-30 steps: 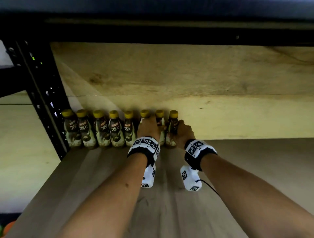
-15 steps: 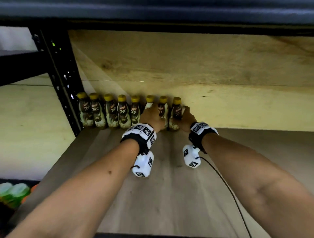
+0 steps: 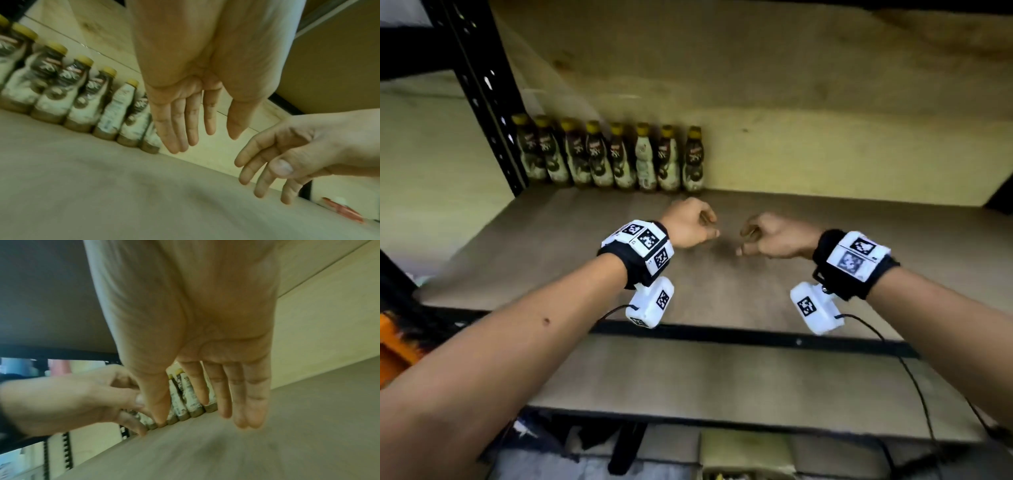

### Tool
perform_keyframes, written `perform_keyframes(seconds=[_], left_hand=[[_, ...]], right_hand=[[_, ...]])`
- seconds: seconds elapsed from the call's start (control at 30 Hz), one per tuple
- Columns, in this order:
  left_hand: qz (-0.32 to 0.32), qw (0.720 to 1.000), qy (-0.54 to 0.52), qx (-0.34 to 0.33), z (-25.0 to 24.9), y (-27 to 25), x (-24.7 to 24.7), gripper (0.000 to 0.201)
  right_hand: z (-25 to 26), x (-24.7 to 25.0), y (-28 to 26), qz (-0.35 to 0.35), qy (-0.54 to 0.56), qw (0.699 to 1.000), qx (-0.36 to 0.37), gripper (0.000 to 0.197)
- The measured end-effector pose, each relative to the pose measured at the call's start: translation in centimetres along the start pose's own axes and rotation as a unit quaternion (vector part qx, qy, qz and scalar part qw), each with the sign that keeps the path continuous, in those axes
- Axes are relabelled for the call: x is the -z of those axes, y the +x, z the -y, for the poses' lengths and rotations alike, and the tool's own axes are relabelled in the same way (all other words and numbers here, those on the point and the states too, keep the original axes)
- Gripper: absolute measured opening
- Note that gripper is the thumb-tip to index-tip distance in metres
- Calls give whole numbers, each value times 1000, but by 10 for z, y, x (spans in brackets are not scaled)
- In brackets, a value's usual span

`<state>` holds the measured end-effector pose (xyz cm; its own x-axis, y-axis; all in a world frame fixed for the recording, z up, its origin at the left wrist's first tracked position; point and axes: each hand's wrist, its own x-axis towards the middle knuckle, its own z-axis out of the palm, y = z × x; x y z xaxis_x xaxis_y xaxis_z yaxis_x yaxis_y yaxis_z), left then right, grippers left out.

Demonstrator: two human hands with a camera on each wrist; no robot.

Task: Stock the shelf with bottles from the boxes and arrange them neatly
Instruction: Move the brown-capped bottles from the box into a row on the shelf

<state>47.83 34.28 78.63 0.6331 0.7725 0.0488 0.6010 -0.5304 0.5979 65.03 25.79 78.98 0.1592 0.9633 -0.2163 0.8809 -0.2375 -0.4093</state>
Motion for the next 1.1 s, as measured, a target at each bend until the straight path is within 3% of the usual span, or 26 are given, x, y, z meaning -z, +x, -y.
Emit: perform_keyframes(seconds=[0.1, 0.2, 0.37, 0.5, 0.63, 0.73, 0.9, 1.0, 1.1], left_hand=[[95, 993, -72, 7, -32, -31, -50, 17], [178, 978, -106, 8, -61, -62, -99, 20], [187, 972, -140, 22, -87, -104, -181, 17], [251, 964, -58, 60, -72, -137, -255, 11], [317, 939, -2, 132, -26, -169, -327, 12], [359, 908, 11, 215, 36, -201, -381, 9], [348, 879, 2, 328, 116, -266, -452, 14], [373, 860, -14, 348, 152, -293, -496, 7], [379, 853, -26, 358, 196, -313, -551, 12]], right_hand=[[-34, -9, -65, 63, 36, 997, 10, 27], [-73, -26, -118, 131, 79, 988, -3, 23], [-146, -75, -169, 151, 58, 987, -5, 17], [-195, -144, -188, 207, 96, 973, -36, 26], [-237, -234, -194, 235, 155, 952, -122, 37], [-257, -299, -204, 232, 204, 933, -183, 31], [-287, -413, -219, 245, 282, 884, -280, 23], [-308, -481, -226, 227, 305, 858, -347, 19], [-336, -549, -231, 212, 341, 818, -413, 15]])
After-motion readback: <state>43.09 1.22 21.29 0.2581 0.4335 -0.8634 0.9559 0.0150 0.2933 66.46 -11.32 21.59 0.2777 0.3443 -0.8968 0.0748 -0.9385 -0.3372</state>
